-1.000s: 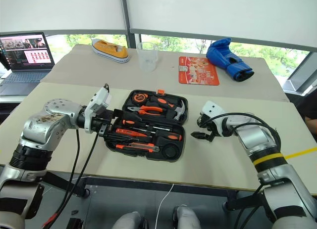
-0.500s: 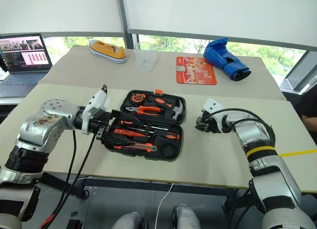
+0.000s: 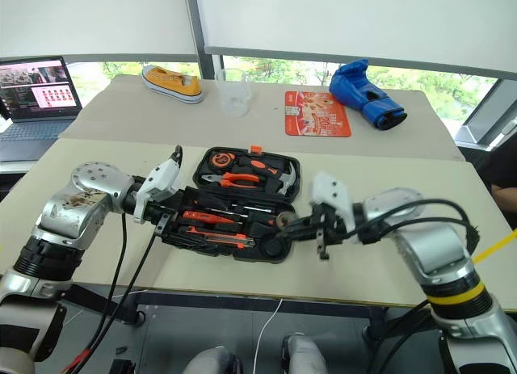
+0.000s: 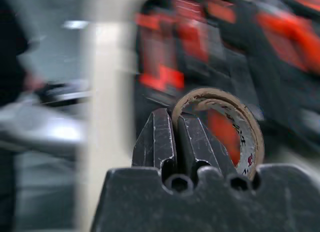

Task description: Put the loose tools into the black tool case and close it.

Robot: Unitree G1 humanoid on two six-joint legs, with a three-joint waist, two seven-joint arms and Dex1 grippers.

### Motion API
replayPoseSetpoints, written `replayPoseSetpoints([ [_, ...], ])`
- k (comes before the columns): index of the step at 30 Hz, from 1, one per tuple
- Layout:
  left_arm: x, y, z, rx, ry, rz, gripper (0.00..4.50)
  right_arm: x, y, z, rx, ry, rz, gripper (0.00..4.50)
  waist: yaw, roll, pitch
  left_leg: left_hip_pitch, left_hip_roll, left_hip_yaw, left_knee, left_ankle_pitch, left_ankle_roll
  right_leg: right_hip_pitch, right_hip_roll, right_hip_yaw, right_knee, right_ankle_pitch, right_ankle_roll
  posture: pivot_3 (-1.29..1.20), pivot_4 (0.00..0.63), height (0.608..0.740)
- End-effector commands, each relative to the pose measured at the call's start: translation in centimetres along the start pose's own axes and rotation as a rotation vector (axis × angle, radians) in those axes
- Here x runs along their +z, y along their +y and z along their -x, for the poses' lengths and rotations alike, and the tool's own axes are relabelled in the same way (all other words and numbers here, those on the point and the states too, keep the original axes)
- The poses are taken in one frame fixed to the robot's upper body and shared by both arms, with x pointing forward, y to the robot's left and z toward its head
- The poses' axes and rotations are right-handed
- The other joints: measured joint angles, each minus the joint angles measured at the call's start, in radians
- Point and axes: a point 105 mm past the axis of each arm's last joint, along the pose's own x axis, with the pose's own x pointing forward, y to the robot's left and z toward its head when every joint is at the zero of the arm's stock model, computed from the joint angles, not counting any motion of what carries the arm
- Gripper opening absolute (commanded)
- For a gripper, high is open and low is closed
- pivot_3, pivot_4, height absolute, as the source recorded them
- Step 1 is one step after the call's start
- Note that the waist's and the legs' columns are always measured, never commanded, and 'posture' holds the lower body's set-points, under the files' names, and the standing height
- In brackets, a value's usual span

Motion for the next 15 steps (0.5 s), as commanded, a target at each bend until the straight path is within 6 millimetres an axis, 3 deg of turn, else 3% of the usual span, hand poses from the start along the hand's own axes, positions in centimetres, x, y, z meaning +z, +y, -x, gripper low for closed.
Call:
replayPoseSetpoints([
  [1, 0.6, 0.1, 0.5, -0.003, 0.019, -0.054, 4.5, -1.1, -0.3, -1.7, -0.052, 0.08, 0.058, 0.02, 0.001, 0.0, 0.0, 0.0, 0.0, 0.0, 0.0, 0.0, 0.0, 0.0, 0.0, 0.001, 0.0, -0.002, 0.004, 0.0, 0.15, 0.724],
  [6, 0.5, 0.1, 0.5, 0.003, 0.022, -0.056, 4.5, -2.9, -1.0, -2.2, -0.092, 0.139, 0.056, 0.02, 0.013, 0.0, 0.0, 0.0, -0.001, 0.001, 0.001, 0.0, 0.0, 0.0, 0.0, 0.001, 0.0, -0.002, 0.005, 0.0, 0.15, 0.724],
  [11, 0.6, 0.2, 0.5, 0.012, 0.022, -0.055, 4.5, -3.2, -1.1, -2.4, -0.096, 0.141, 0.042, 0.02, 0.014, 0.0, 0.0, -0.001, -0.001, 0.001, 0.0, 0.0, 0.0, -0.001, 0.001, 0.0, -0.001, 0.001, -0.002, 0.0, 0.15, 0.724],
  [15, 0.6, 0.4, 0.5, 0.022, 0.022, -0.055, 4.5, -2.6, 0.1, -2.4, -0.028, 0.121, 0.023, 1.42, 0.014, 0.0, 0.0, -0.001, -0.001, 0.0, 0.0, 0.0, 0.0, 0.0, 0.0, -0.002, -0.001, 0.001, -0.002, 0.0, 0.15, 0.724],
])
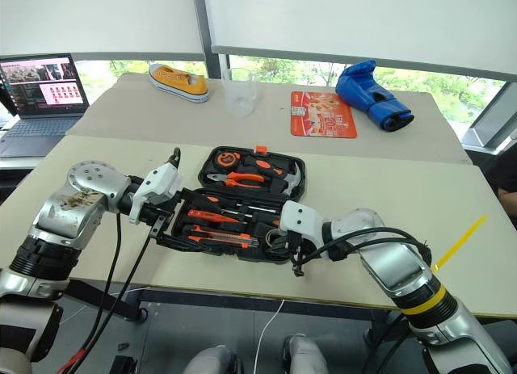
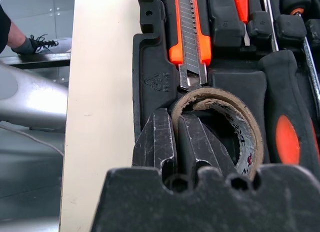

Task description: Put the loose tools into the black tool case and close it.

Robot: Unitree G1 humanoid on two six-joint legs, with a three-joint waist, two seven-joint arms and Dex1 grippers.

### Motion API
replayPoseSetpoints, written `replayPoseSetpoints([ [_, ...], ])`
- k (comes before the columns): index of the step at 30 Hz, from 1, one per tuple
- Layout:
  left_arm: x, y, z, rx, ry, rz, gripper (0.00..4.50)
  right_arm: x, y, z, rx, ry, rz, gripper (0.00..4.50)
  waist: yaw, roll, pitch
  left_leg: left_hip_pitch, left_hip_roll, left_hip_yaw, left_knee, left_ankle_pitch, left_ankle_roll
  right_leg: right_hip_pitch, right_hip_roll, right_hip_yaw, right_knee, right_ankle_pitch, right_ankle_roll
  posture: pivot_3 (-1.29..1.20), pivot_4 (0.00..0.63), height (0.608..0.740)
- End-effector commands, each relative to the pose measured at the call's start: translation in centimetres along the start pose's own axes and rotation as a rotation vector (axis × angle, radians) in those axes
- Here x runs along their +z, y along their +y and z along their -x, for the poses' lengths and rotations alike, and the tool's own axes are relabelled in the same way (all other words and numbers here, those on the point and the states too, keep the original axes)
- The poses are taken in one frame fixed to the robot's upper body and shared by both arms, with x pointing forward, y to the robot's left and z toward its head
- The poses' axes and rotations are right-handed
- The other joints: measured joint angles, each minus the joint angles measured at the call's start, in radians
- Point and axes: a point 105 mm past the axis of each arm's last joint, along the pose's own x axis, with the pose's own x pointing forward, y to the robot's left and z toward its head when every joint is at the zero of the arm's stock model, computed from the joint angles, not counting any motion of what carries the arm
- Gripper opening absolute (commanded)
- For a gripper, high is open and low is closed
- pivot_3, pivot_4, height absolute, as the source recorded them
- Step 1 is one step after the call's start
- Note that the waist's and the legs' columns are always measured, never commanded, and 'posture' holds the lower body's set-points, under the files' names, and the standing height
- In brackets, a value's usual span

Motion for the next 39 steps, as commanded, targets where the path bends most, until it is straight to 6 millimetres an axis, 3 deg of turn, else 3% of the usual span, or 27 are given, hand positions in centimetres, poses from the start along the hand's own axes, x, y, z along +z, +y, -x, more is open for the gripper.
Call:
replayPoseSetpoints([
  [1, 0.9, 0.4, 0.4, 0.022, -0.003, -0.043, 4.5, 1.1, 1.1, 0.6, 0.054, -0.028, 0.021, 1.69, 0.001, 0.0, 0.0, 0.0, 0.0, 0.0, 0.0, 0.0, 0.0, 0.0, 0.0, 0.0, 0.0, 0.0, 0.0, 0.0, 0.15, 0.724],
  [7, 0.7, 1.1, 0.5, 0.055, -0.003, -0.039, 4.5, 1.6, 0.9, 1.6, 0.042, -0.026, 0.038, 3.74, 0.004, 0.0, 0.0, 0.0, 0.0, -0.001, 0.0, 0.0, 0.0, 0.0, 0.0, -0.001, 0.0, 0.0, 0.0, 0.0, 0.15, 0.724],
  [12, -0.3, 2.5, 2.2, 0.207, -0.019, 0.04, 4.5, 2.6, -1.7, 4.2, -0.081, -0.113, -0.072, 3.74, 0.006, 0.0, 0.0, 0.0, 0.0, -0.001, 0.0, 0.0, 0.0, 0.0, 0.0, -0.001, 0.0, 0.0, 0.0, 0.0, 0.15, 0.724],
  [16, -3.5, 3.6, 6.2, 0.477, 0.007, 0.144, 3.45, 1.5, -4.9, 7.1, -0.271, -0.167, -0.193, 2.7, 0.0, 0.0, 0.0, 0.0, 0.001, -0.001, 0.0, 0.0, 0.0, 0.0, 0.0, -0.003, 0.0, 0.0, 0.0, 0.0, 0.15, 0.724],
  [20, -7.1, 3.2, 9.4, 0.644, 0.093, 0.228, 1.89, -1.1, -7.0, 8.2, -0.386, -0.128, -0.233, 1.29, -0.005, 0.0, 0.0, 0.0, 0.001, -0.001, -0.002, 0.0, 0.0, 0.0, 0.0, -0.004, 0.0, 0.0, 0.0, 0.0, 0.15, 0.724],
  [23, -8.9, 3.4, 9.6, 0.687, 0.152, 0.243, 0.69, -3.2, -7.8, 7.3, -0.401, -0.071, -0.216, 0.19, 0.003, 0.0, 0.0, 0.0, 0.001, -0.001, -0.001, 0.0, 0.0, 0.0, -0.001, -0.005, 0.0, 0.0, 0.0, 0.0, 0.15, 0.724],
  [25, -9.5, 3.7, 8.9, 0.682, 0.167, 0.241, 0.04, -4.2, -8.2, 6.8, -0.405, -0.039, -0.187, 0.0, 0.006, 0.0, 0.0, 0.0, 0.0, -0.001, -0.001, 0.0, 0.0, 0.0, -0.002, -0.006, 0.0, 0.0, 0.0, 0.0, 0.15, 0.724],
  [31, -10.0, 5.3, 5.1, 0.616, 0.15, 0.229, 0.04, -4.8, -8.5, 4.9, -0.349, -0.007, -0.096, 0.0, 0.005, 0.0, 0.0, -0.001, 0.0, 0.0, -0.001, 0.0, 0.0, 0.0, -0.002, -0.007, 0.0, 0.0, 0.0, 0.0, 0.15, 0.724],
  [39, -7.6, 4.3, 1.5, 0.383, 0.07, 0.156, 0.04, -3.8, -5.5, 3.2, -0.165, -0.059, 0.051, 0.0, 0.0, 0.0, 0.0, -0.002, 0.001, 0.0, -0.001, 0.0, 0.0, 0.0, -0.001, -0.009, 0.001, 0.0, 0.0, 0.0, 0.15, 0.724],
])
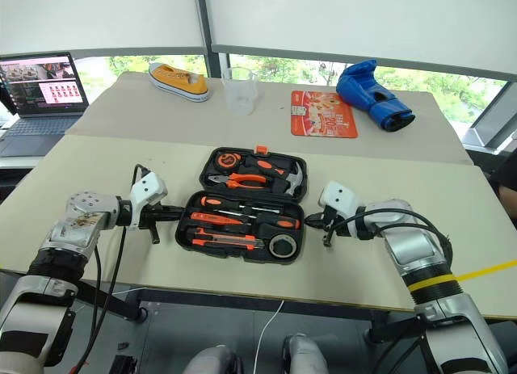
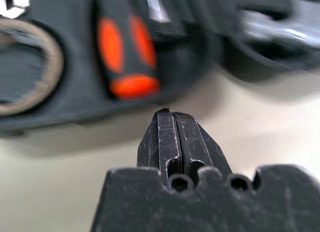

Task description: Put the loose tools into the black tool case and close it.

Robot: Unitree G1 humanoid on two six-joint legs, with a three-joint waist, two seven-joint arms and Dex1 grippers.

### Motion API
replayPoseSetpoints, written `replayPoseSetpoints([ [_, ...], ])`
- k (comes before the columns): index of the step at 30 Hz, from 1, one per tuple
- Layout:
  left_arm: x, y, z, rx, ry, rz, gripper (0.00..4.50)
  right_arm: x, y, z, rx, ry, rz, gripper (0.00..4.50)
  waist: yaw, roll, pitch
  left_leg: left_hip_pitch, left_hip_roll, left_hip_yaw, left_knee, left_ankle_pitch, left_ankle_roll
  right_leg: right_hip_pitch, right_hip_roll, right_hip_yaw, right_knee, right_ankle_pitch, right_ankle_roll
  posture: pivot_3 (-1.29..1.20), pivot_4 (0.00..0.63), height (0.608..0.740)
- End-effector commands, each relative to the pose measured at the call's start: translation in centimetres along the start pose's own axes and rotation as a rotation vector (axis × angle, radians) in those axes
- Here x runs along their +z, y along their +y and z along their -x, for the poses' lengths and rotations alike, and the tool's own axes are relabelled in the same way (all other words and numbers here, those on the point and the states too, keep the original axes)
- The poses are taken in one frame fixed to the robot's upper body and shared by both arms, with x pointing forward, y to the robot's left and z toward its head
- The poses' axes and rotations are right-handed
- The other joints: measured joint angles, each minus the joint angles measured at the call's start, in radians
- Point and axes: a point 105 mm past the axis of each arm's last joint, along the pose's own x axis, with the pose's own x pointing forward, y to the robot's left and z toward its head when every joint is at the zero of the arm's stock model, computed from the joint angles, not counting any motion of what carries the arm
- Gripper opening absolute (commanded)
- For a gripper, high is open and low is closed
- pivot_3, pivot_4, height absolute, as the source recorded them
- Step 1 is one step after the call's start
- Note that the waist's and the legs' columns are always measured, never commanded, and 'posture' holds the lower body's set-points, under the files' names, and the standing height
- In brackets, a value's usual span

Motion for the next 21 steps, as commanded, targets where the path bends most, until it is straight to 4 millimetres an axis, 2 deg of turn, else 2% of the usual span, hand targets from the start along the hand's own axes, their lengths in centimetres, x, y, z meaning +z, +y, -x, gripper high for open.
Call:
replayPoseSetpoints([
  [1, 3.1, -2.2, -0.7, -0.159, -0.077, -0.117, 0.04, 2.2, 1.7, 0.0, 0.096, -0.095, 0.103, 0.0, 0.001, 0.0, 0.0, -0.001, 0.0, 0.0, 0.0, 0.0, 0.0, 0.0, 0.0, 0.0, 0.0, 0.0, 0.0, 0.0, 0.15, 0.724],
  [7, 2.4, -5.1, -0.9, -0.285, -0.029, -0.196, 0.04, 1.8, 3.2, 0.9, 0.135, -0.089, 0.129, 0.0, 0.003, 0.0, 0.0, -0.001, 0.0, 0.0, -0.001, 0.0, 0.0, 0.0, 0.0, -0.001, 0.0, 0.0, 0.0, 0.0, 0.15, 0.724],
  [11, 1.3, -5.7, -0.6, -0.296, 0.015, -0.218, 0.04, 0.8, 3.7, 1.6, 0.116, -0.055, 0.123, 0.0, 0.004, 0.0, 0.0, -0.001, 0.0, 0.0, -0.001, 0.0, 0.0, 0.0, 0.0, -0.001, -0.001, 0.0, 0.0, 0.0, 0.15, 0.724],
  [16, -1.3, -4.6, 2.1, -0.214, 0.096, -0.188, 0.04, -2.3, 3.4, 3.9, 0.049, 0.056, 0.097, 0.0, 0.006, 0.0, 0.0, 0.001, 0.0, 0.0, 0.0, 0.0, 0.0, 0.001, -0.001, 0.0, -0.002, -0.001, 0.001, 0.0, 0.15, 0.724],
  [21, -4.3, -3.7, 5.5, -0.14, 0.195, -0.124, 0.04, -4.1, 2.5, 6.6, -0.038, 0.117, 0.048, 0.0, 0.001, 0.0, 0.0, 0.005, 0.001, 0.0, 0.0, 0.0, 0.0, 0.003, -0.008, 0.004, 0.001, -0.005, 0.006, 0.0, 0.15, 0.724],
])
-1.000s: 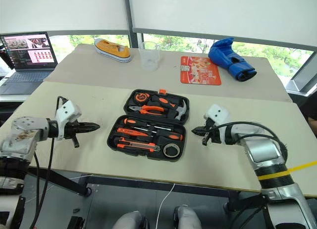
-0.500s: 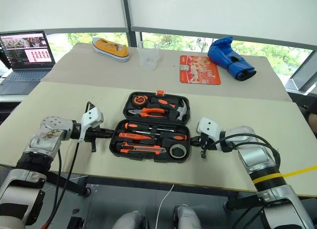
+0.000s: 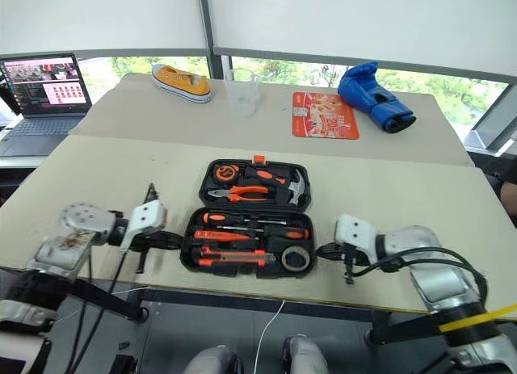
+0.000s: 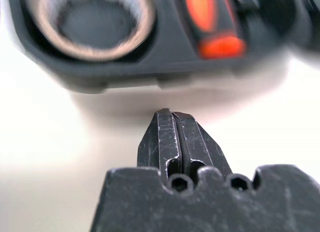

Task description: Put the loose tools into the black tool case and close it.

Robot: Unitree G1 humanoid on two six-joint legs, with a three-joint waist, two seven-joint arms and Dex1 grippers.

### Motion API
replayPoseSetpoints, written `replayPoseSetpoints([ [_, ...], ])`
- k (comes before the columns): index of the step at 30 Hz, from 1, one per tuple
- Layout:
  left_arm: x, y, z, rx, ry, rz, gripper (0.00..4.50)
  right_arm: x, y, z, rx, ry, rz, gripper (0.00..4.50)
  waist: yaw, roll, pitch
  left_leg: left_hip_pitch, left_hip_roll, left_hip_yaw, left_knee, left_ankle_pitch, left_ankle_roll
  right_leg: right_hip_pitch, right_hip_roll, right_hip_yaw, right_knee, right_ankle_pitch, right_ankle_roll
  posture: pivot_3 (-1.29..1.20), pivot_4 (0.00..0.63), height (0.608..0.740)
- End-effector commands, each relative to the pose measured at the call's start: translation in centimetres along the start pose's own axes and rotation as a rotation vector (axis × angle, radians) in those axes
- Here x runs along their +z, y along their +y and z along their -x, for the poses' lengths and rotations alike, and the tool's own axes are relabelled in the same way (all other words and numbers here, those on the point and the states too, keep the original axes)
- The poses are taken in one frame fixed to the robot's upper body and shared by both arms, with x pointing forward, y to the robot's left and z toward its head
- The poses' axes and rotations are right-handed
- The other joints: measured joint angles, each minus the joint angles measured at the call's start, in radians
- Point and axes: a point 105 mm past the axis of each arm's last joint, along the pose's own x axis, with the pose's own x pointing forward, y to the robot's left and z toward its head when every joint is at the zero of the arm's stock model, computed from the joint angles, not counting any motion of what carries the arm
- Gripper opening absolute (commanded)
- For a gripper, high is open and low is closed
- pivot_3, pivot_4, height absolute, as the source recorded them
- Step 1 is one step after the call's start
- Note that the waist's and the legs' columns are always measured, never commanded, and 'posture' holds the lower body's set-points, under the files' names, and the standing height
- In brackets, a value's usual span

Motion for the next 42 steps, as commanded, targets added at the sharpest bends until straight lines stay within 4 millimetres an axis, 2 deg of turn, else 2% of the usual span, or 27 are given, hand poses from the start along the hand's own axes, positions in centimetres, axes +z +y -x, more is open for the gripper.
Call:
replayPoseSetpoints([
  [1, -2.7, 0.1, 2.4, 0.06, 0.07, 0.099, 0.04, -0.6, -1.4, 2.1, -0.091, 0.024, -0.031, 0.0, -0.004, 0.0, 0.0, 0.001, 0.0, 0.0, 0.0, 0.0, 0.0, 0.0, -0.001, 0.0, 0.001, 0.0, 0.0, 0.0, 0.15, 0.724],
  [2, -2.8, 0.3, 2.9, 0.078, 0.064, 0.138, 0.04, -0.5, -1.7, 2.4, -0.108, 0.017, -0.059, 0.0, -0.006, 0.0, 0.0, 0.002, 0.0, 0.001, 0.0, 0.0, -0.001, 0.0, -0.001, 0.001, 0.001, -0.001, 0.0, 0.0, 0.15, 0.724],
  [4, -2.2, 1.7, 3.6, 0.143, -0.008, 0.257, 0.53, 0.3, -2.6, 2.7, -0.142, -0.022, -0.127, 0.0, -0.009, 0.0, 0.0, 0.002, 0.0, 0.001, 0.0, 0.001, -0.001, 0.0, -0.002, 0.003, 0.002, -0.001, 0.0, 0.0, 0.15, 0.724],
  [5, -1.6, 2.7, 3.9, 0.182, -0.056, 0.333, 0.75, 1.0, -3.2, 2.7, -0.155, -0.054, -0.17, 0.58, -0.011, 0.0, 0.0, 0.002, 0.0, 0.001, 0.0, 0.001, -0.001, 0.0, -0.002, 0.003, 0.004, -0.001, 0.0, 0.0, 0.15, 0.724],
  [9, 0.3, 5.9, 3.9, 0.249, -0.181, 0.574, 2.17, 3.9, -5.9, 1.9, -0.211, -0.167, -0.336, 1.77, -0.008, -0.003, 0.001, 0.0, -0.001, 0.001, 0.002, 0.004, 0.0, -0.002, -0.002, 0.003, 0.009, 0.0, 0.0, 0.0, 0.15, 0.724],
  [12, 2.4, 8.4, 3.1, 0.296, -0.264, 0.71, 3.23, 5.6, -8.2, 0.6, -0.248, -0.217, -0.45, 2.83, -0.007, -0.003, 0.001, 0.0, -0.002, 0.0, 0.002, 0.004, 0.0, -0.001, -0.001, 0.003, 0.011, 0.001, 0.0, 0.0, 0.15, 0.724],
  [14, 3.7, 9.7, 2.3, 0.316, -0.287, 0.786, 3.98, 6.6, -9.4, -0.3, -0.261, -0.232, -0.51, 3.54, -0.006, -0.003, 0.001, -0.001, -0.002, 0.0, 0.002, 0.005, 0.001, -0.002, 0.001, 0.003, 0.011, 0.004, -0.005, 0.0, 0.15, 0.724],
  [16, 4.6, 10.9, 1.3, 0.348, -0.292, 0.826, 4.5, 7.4, -10.5, -1.3, -0.277, -0.235, -0.548, 4.25, -0.006, -0.003, 0.001, -0.004, -0.003, 0.0, 0.002, 0.006, 0.002, -0.003, 0.001, 0.001, 0.012, 0.006, -0.009, 0.0, 0.15, 0.724],
  [17, 5.1, 11.3, 0.8, 0.351, -0.299, 0.847, 4.5, 7.6, -11.0, -1.8, -0.29, -0.224, -0.566, 4.45, -0.007, -0.003, 0.001, -0.005, -0.003, 0.0, 0.002, 0.006, 0.002, -0.003, 0.001, 0.001, 0.013, 0.007, -0.009, 0.0, 0.15, 0.724],
  [22, 6.4, 12.5, -1.4, 0.382, -0.293, 0.884, 4.5, 6.6, -13.2, -3.6, -0.372, -0.155, -0.656, 4.45, -0.017, -0.003, 0.001, -0.009, -0.005, 0.0, -0.001, 0.006, 0.002, -0.005, 0.0, -0.005, 0.009, 0.006, -0.008, 0.0, 0.15, 0.724],
  [25, 6.8, 12.7, -2.1, 0.389, -0.295, 0.889, 4.5, 6.3, -13.8, -4.1, -0.389, -0.143, -0.695, 4.45, -0.022, -0.003, 0.001, -0.009, -0.008, 0.0, -0.008, 0.006, 0.002, -0.007, -0.002, -0.007, 0.007, 0.005, -0.006, 0.0, 0.15, 0.724],
  [27, 6.6, 12.8, -2.6, 0.397, -0.276, 0.872, 4.5, 6.1, -13.8, -4.6, -0.386, -0.127, -0.685, 3.94, -0.026, -0.003, 0.001, -0.009, -0.009, 0.0, -0.01, 0.006, 0.002, -0.008, -0.003, -0.008, 0.007, 0.005, -0.006, 0.0, 0.15, 0.724],
  [28, 6.6, 12.8, -2.8, 0.399, -0.273, 0.873, 4.24, 6.1, -13.9, -4.7, -0.388, -0.128, -0.685, 3.76, -0.027, -0.003, 0.001, -0.008, -0.009, 0.0, -0.01, 0.006, 0.002, -0.007, -0.003, -0.008, 0.007, 0.005, -0.006, 0.0, 0.15, 0.724],
  [31, 6.5, 12.6, -3.1, 0.385, -0.275, 0.87, 3.47, 6.5, -14.0, -4.8, -0.384, -0.145, -0.691, 2.83, -0.03, -0.003, 0.001, -0.007, -0.009, 0.001, -0.01, 0.007, 0.001, -0.007, -0.004, -0.007, 0.007, 0.005, -0.006, 0.0, 0.15, 0.724],
  [36, 6.4, 12.5, -3.4, 0.371, -0.275, 0.867, 1.61, 6.4, -13.5, -5.3, -0.36, -0.14, -0.691, 1.09, -0.03, -0.003, 0.001, -0.005, -0.009, 0.001, -0.008, 0.008, -0.001, -0.004, -0.007, -0.005, 0.009, 0.005, -0.006, 0.0, 0.15, 0.724],
  [39, 6.5, 12.3, -3.6, 0.358, -0.277, 0.862, 0.65, 6.5, -13.3, -5.4, -0.35, -0.143, -0.688, 0.15, -0.029, -0.003, 0.001, -0.004, -0.009, 0.001, -0.008, 0.01, -0.001, -0.003, -0.008, -0.004, 0.011, 0.005, -0.006, 0.0, 0.15, 0.724],
  [40, 6.5, 12.3, -3.6, 0.354, -0.275, 0.858, 0.2, 6.5, -13.3, -5.4, -0.348, -0.145, -0.688, 0.0, -0.027, -0.003, 0.001, -0.004, -0.009, 0.001, -0.008, 0.01, -0.002, -0.002, -0.008, -0.005, 0.011, 0.005, -0.006, 0.0, 0.15, 0.724],
  [42, 6.5, 12.2, -3.8, 0.349, -0.271, 0.85, 0.04, 6.6, -13.3, -5.3, -0.346, -0.148, -0.687, 0.0, -0.028, -0.003, 0.001, -0.004, -0.009, 0.001, -0.008, 0.011, -0.002, -0.002, -0.008, -0.005, 0.011, 0.005, -0.006, 0.0, 0.15, 0.724],
])
